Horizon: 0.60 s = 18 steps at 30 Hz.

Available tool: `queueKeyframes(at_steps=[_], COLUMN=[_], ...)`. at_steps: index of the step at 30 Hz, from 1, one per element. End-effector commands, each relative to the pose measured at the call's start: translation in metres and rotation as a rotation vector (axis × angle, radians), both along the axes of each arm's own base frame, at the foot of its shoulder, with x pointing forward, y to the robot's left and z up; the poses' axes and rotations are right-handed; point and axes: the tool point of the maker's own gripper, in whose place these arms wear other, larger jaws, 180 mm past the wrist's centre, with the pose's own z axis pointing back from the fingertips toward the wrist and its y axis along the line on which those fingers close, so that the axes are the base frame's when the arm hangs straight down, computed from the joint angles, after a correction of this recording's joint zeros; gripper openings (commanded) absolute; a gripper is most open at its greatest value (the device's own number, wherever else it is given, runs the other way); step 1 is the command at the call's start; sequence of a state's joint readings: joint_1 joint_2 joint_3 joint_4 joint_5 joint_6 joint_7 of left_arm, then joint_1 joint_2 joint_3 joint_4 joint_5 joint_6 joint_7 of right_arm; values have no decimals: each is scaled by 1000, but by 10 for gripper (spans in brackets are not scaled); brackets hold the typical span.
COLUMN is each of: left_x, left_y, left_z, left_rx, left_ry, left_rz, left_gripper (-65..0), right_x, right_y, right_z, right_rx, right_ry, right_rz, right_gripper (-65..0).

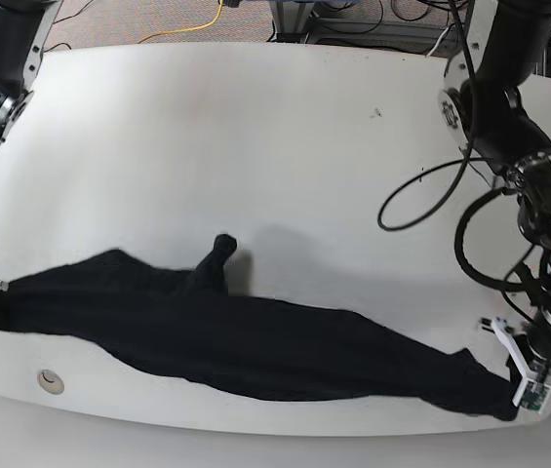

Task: Layout the t-shirt on the table in an organized manner, then fold the t-shirt properly
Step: 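Lay the stretched shirt down onto the table with both grippers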

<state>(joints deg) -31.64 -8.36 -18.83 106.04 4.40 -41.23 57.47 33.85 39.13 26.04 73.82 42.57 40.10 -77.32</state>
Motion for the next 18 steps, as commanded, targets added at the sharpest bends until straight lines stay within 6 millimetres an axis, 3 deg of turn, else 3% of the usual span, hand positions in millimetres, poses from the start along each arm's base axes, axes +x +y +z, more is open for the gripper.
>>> queueKeyframes(at_steps=[1,4,9,14,18], left_x=[-11,-26,-44,-50,-46], left_y=[7,5,2,3,-1], left_z=[-7,-37,-58,-69,-82], left_rx=[12,20,39,43,21], left_ry=[-5,60,103,133,154], left_rz=[34,33,31,30,9], left_gripper=[-649,-650,-650,-650,-649], right_x=[-25,-46,-68,-75,-75], right_y=[-19,-21,-17,-15,0], right_z=[-6,-22,-43,-51,-83], right_rx=[-63,-97,-128,-118,-18], right_ry=[27,81,132,141,193], right_rz=[-41,-48,-39,-44,-43], right_gripper=[-650,-650,-650,-650,-650])
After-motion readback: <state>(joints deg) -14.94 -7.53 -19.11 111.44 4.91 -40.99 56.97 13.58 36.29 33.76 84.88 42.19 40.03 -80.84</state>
